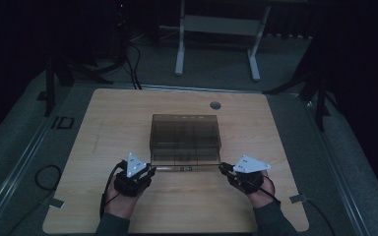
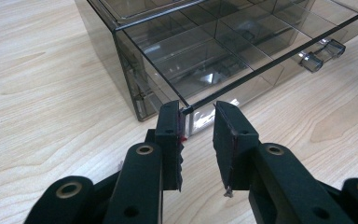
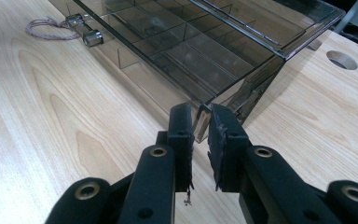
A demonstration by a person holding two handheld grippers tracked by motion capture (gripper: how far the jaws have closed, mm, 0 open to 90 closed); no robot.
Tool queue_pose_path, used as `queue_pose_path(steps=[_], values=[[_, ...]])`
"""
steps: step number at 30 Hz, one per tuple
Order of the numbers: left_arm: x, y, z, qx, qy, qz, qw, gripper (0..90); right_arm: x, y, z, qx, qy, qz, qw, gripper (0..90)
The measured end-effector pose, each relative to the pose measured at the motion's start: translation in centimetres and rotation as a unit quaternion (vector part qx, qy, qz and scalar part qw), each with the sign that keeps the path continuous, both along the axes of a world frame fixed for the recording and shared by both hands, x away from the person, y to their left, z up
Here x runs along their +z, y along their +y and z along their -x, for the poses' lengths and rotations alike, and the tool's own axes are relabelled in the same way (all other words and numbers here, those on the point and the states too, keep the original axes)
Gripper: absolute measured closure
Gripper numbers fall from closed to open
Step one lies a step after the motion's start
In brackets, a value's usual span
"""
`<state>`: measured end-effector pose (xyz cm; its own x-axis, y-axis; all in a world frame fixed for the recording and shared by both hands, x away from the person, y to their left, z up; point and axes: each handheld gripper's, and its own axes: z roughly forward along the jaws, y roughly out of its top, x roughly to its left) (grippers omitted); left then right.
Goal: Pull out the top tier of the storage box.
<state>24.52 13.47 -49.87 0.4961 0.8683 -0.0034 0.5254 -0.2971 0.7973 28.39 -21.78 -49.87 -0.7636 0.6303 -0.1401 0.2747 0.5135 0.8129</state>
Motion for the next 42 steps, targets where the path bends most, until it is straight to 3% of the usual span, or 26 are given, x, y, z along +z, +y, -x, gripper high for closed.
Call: queue_pose_path(steps=[42], values=[[-0.6, -0.1, 1.7, 0.001, 0.006, 0.003, 1.0000, 71.6, -0.5, -0.4, 1.5, 0.010, 0.011, -0.004, 0.9999, 80.1]])
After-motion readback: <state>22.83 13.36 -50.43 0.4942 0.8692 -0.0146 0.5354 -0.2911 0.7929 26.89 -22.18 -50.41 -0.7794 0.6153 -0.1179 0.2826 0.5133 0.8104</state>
